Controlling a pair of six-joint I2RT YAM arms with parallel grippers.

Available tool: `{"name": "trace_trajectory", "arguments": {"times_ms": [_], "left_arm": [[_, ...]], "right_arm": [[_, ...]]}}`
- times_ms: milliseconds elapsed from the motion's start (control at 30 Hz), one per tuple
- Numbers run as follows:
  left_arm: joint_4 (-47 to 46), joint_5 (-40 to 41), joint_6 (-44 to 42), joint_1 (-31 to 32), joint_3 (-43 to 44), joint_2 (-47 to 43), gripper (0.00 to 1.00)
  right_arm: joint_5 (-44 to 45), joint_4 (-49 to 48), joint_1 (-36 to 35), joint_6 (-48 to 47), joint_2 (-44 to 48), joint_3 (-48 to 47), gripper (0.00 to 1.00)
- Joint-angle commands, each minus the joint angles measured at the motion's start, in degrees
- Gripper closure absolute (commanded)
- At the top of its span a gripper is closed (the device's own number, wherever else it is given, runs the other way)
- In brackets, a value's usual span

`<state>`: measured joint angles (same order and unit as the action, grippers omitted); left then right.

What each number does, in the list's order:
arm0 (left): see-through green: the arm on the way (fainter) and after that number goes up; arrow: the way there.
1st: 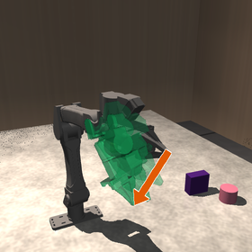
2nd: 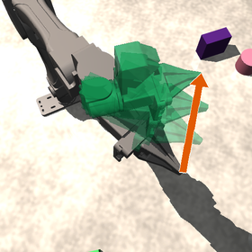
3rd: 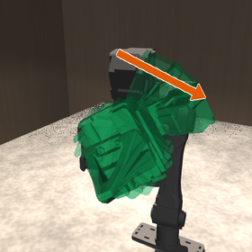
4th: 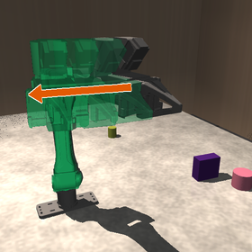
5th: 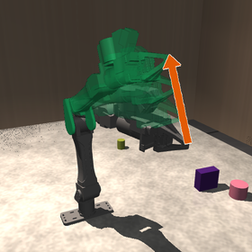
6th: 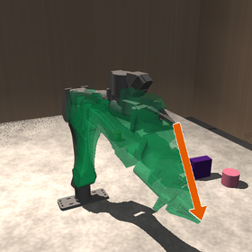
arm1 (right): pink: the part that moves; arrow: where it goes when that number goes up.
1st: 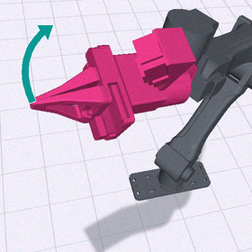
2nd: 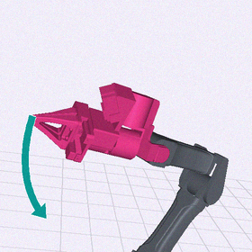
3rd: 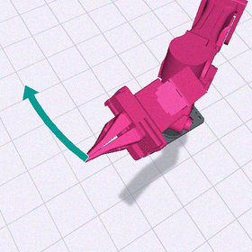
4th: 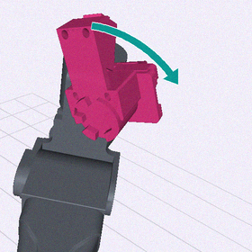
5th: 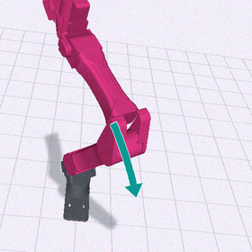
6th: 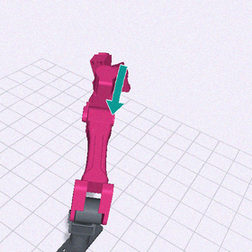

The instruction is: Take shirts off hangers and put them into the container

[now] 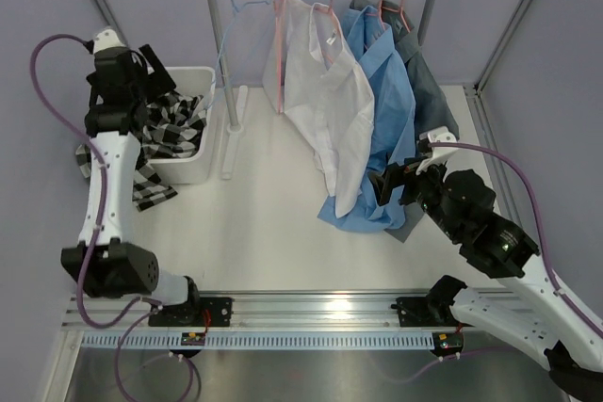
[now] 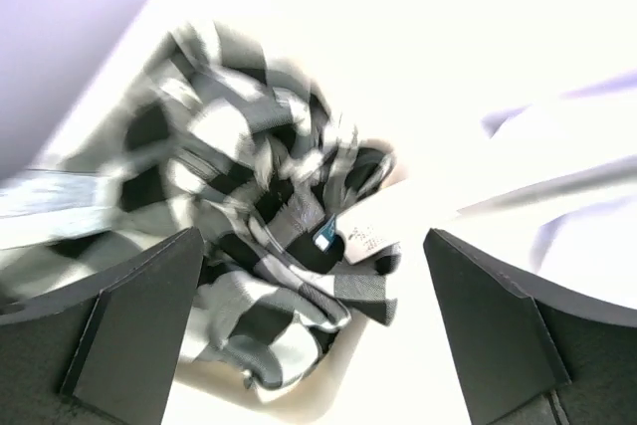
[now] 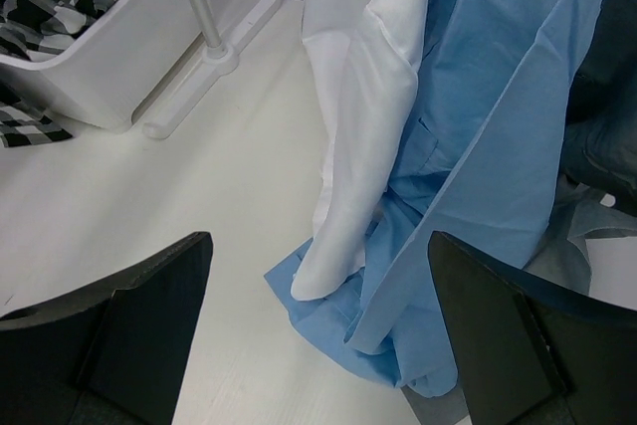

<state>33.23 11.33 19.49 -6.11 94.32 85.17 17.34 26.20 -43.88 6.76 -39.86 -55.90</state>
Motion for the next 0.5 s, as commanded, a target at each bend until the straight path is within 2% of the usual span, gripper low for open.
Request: {"name": "trace_trajectory", "arguments": {"times_ms": [0,100,200,333,467], "left_arm": [[1.22,7.27,0.82,-0.22,-8.17,-9.38,0.01],[1.13,10.98,2.66,-0.57,-18.54,-17.47,0.01],[0.87,11.17,5.03,-2.5,-27.92,-23.09,0.01],[-3.94,7.93,6.7,-8.11,-36.46,-27.58,0.01],[-6.08,5.19,8.02,-12.33,-39.74,-28.74,0.02]], "right_arm": [[-1.87,-1.59,-0.24,0.44,1.36,-0.7,0.01],[-2.23,-1.41,-0.24,0.79,2.32,-0.79,0.01],[-2.75,-0.88,-0.24,1.06,2.76,-1.05,0.01],[-4.33,-0.71,-0.24,1.5,3.21,-1.05,0.01],[-5.3,-0.18,-0.16,1.67,3.29,-1.32,0.01]]}}
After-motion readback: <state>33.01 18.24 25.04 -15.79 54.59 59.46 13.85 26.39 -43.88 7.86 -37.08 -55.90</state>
